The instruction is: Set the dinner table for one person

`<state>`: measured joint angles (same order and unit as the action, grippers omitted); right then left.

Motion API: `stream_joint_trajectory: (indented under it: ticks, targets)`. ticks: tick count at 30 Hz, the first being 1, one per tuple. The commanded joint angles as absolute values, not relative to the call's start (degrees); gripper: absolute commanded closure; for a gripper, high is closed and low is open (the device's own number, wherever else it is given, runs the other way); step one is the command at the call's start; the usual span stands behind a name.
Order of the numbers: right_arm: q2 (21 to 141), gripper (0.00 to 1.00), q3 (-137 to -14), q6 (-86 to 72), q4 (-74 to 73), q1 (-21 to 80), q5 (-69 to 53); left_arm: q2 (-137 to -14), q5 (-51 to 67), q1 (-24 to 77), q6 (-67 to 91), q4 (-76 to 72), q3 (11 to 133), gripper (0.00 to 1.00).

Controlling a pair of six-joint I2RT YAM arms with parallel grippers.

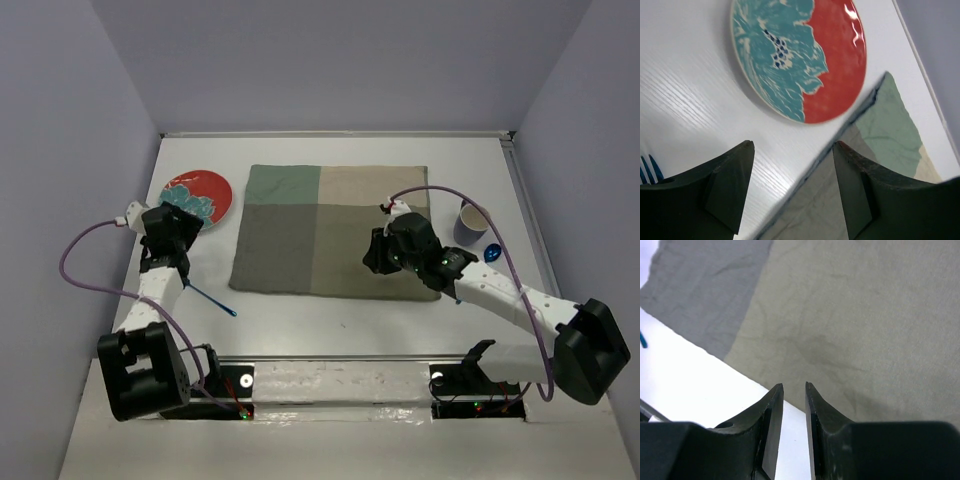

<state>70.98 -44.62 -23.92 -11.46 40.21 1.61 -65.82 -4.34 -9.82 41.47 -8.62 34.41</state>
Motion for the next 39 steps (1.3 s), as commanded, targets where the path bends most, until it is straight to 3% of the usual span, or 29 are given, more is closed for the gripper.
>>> stream_joint_trajectory:
  ticks: [1, 6, 17, 26, 29, 32, 33, 34, 36, 39]
  targets:
    - [66.89, 0.71, -45.18, -23.03, -9.05, 40.69, 0.53, -70.02, -0.26, -15.98, 43.59, -20.55, 33.22, 0.25]
    - [65.04, 0.71, -44.91, -22.50, -9.05, 40.69, -1.49, -78.91, 7.37, -20.83, 47.46, -26.00, 33.66, 0.25]
    - [63.37, 0.71, -43.86, -23.11, -8.96, 40.69, -1.14, -92.72, 7.56, -21.27, 50.09, -33.13, 37.61, 0.32]
    - [63.37, 0.71, -44.30, -23.73, -9.67, 40.69, -0.62, -99.05, 8.18, -21.36, 56.60, -41.04, 37.18, 0.49]
    - [63.98, 0.71, -44.74, -23.73, -9.84, 40.69, -0.44, -100.19, 8.09, -21.36, 57.22, -42.36, 37.44, 0.57]
    - [64.33, 0.71, -45.17, -23.91, -9.76, 40.69, -0.44, -101.33, 8.17, -21.36, 56.95, -43.06, 38.76, 0.78]
    - [64.34, 0.71, -45.26, -23.99, -9.76, 40.69, -0.44, -101.60, 8.43, -21.36, 56.87, -43.41, 38.76, 0.78]
    - [64.34, 0.71, -45.35, -24.08, -9.84, 40.69, -0.44, -101.86, 8.87, -21.44, 56.69, -44.03, 38.85, 0.90]
    - [64.34, 0.71, -45.35, -24.17, -9.84, 40.69, -0.35, -101.60, 9.49, -21.53, 56.34, -44.73, 38.59, 1.00]
    - [64.69, 0.71, -45.53, -24.35, -9.93, 40.69, -0.26, -98.97, 9.75, -21.62, 55.55, -46.14, 37.62, 1.00]
